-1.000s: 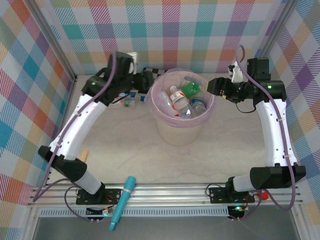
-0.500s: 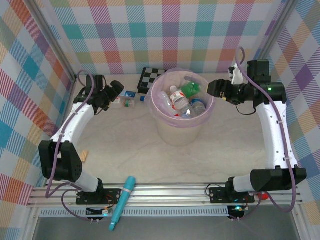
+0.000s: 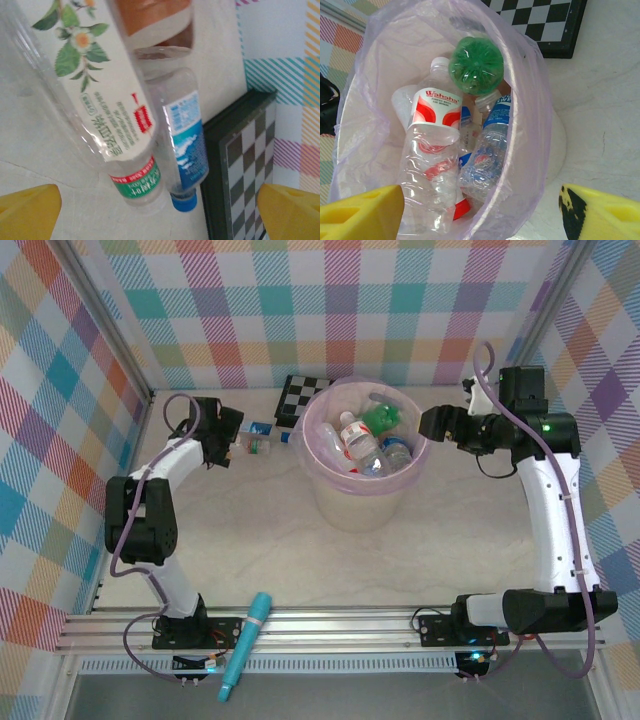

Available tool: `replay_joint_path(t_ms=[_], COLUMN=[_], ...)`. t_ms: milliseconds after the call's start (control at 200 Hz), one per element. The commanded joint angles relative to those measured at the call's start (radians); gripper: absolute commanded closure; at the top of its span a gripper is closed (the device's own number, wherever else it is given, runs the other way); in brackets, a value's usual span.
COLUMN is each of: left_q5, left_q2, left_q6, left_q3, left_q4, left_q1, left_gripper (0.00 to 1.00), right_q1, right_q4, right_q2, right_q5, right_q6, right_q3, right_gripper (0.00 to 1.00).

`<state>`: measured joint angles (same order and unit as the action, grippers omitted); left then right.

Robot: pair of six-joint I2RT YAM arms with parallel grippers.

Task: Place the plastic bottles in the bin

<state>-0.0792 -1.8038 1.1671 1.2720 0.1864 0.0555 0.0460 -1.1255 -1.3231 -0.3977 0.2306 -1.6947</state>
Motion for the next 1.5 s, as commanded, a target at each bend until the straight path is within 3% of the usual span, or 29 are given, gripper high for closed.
replay_joint_path(t_ms=[0,400,805,1055,1335,1495], left_q5=[0.044,0.045,0.062,0.101,0.133,0.124], left_q2=[-0.028,-0.195,-0.174,-0.024,0.231,0.368], left_q6=[0.117,0.060,0.055,0.017,-0.159,-0.312], left_q3=[-0.024,0.055,0.023,-0.031,-0.019,0.081], left_q4=[-0.055,-0.026,-0.024,0.000,0.139,0.273], left_q1=[-0.012,-0.013,-0.013,-0.011,0.019,0.074], left_gripper=[0.01,0.00,0.26,0.31,0.34,0.36], right_q1=[-0.001,-0.003,-0.002,-0.003,-0.001,-0.003], right_q4=[-0.019,-0.046,-0.051,-0.035,0.027,0.059], right_q2=[0.022,0.032,0.039,0.033,0.010,-0.005], right_q5=[0.015,0.067,0.081,0.055,-0.034,-0.073], right_q6=[-0.028,-0.056,-0.060,-0.046,-0.003,0.025], right_q3=[0.006,0.026,0.030,0.024,0.023,0.026], right_gripper=[0.19,0.19,0.19,0.19,0.19,0.19])
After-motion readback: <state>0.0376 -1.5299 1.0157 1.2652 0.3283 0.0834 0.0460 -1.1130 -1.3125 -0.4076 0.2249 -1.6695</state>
